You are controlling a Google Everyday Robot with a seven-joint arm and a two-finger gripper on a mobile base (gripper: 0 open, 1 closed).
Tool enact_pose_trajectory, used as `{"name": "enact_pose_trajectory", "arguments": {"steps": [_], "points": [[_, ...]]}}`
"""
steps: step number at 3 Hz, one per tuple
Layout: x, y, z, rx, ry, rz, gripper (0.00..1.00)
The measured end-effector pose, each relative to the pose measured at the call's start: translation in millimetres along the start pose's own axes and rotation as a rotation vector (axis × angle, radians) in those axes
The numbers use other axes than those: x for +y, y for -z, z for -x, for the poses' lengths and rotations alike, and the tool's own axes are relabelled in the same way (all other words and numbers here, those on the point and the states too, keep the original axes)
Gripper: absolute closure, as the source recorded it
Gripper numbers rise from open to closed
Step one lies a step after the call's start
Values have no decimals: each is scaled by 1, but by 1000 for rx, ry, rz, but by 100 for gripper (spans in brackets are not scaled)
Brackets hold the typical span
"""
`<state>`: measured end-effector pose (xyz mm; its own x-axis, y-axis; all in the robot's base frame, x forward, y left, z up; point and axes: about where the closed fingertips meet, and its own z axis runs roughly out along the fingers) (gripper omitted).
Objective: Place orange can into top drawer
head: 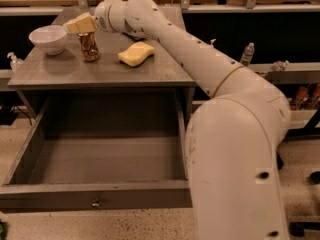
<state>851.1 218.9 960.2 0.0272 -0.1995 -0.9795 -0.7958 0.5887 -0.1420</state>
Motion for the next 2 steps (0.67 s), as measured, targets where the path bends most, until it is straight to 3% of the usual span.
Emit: {"name": "enact_pose_trajectory", "arguments": {"steps": [1,2], "points": [[-15,-12,8,-45,-26,30,0],[-15,-12,8,-45,-26,30,0]]}}
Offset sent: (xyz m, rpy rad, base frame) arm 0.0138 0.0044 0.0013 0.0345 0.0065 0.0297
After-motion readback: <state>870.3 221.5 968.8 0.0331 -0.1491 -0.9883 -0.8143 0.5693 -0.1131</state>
